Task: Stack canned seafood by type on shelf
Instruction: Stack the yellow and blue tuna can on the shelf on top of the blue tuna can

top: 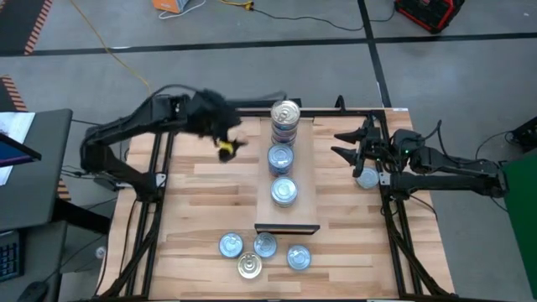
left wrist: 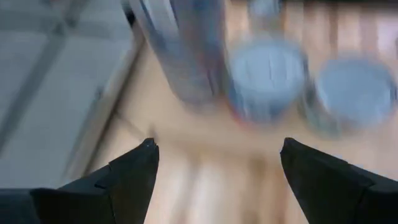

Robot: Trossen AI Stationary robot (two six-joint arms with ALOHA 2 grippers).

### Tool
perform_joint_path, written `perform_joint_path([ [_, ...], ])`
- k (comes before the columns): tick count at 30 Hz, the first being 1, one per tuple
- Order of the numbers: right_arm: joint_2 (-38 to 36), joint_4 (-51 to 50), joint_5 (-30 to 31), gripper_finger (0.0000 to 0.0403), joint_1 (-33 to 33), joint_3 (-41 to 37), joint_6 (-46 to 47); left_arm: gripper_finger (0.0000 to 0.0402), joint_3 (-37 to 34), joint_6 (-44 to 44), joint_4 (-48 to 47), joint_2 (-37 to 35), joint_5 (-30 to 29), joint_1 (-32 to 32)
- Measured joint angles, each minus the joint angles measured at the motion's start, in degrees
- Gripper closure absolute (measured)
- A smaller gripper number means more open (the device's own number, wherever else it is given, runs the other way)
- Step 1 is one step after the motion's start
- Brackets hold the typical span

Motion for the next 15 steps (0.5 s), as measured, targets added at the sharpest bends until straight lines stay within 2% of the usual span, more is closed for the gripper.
perform_joint_path([
  [4, 0.02, -0.55, 0.00, 0.0159, 0.00, 0.00, 1.38, 0.0082, -7.60, -10.20, -9.75, -2.55, -0.16, -6.10],
  [7, 0.00, -1.21, 0.00, 0.0159, 0.00, 0.00, 1.55, 0.0082, -14.57, -18.98, -13.09, -5.98, 0.64, -9.71],
  [11, 0.01, -1.46, 0.00, 0.0159, 0.00, 0.00, 1.57, 0.0082, -25.17, -28.82, -11.02, -10.39, 5.39, -13.79],
  [15, 0.02, -1.43, 0.00, 0.0159, 0.00, 0.00, 1.57, 0.0082, -35.51, -35.79, -3.36, -15.16, 7.55, -19.81],
])
